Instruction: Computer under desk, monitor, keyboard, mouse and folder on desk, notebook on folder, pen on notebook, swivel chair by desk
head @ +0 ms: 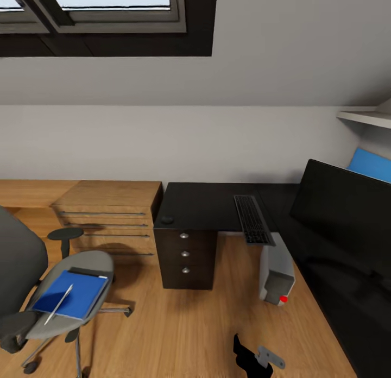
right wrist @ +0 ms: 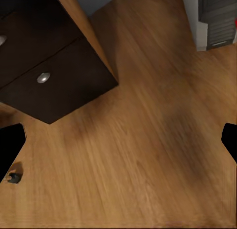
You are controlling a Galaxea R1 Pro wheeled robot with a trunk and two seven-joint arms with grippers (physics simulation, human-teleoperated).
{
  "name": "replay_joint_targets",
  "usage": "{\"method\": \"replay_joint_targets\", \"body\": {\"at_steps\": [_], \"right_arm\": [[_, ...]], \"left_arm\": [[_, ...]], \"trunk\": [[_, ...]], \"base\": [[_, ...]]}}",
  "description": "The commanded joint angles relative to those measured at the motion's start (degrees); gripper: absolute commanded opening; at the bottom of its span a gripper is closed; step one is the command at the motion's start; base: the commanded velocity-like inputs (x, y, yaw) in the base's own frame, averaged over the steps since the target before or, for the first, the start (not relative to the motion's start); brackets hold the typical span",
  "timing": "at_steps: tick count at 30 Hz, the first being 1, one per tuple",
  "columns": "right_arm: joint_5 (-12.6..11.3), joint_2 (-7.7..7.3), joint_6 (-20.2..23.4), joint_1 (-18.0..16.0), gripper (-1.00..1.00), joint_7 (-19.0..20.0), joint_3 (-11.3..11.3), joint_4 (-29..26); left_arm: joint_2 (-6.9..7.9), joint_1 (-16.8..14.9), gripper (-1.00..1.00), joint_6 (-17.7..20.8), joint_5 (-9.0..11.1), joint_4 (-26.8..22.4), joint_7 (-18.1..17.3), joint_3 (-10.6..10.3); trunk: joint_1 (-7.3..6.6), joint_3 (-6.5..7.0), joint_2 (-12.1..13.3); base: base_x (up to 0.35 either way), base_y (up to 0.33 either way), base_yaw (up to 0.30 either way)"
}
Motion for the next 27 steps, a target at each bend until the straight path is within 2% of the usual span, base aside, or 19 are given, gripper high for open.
{"method": "replay_joint_targets", "body": {"at_steps": [1, 18, 27], "right_arm": [[-0.6, 0.02, -0.2, 0.0, 1.0, 0.4, 0.2, 0.1], [-0.6, 0.12, -0.2, -0.1, 1.0, 0.4, 0.1, 0.2], [-0.6, 0.12, -0.2, 0.0, 1.0, 0.4, 0.1, 0.2]], "left_arm": [[0.04, 0.0, 1.0, -0.2, 0.6, -0.1, 0.3, -0.2], [0.03, 0.0, 1.0, -0.2, 0.6, -0.1, 0.3, -0.2], [0.0, 0.0, 1.0, -0.2, 0.6, -0.1, 0.3, -0.2]], "trunk": [[-0.03, -0.13, -0.1], [-0.03, -0.35, -0.1], [-0.03, -0.35, -0.1]], "base": [[-0.334, 0.0, 0.11], [-0.335, -0.015, 0.027], [-0.321, -0.112, 0.217]]}}
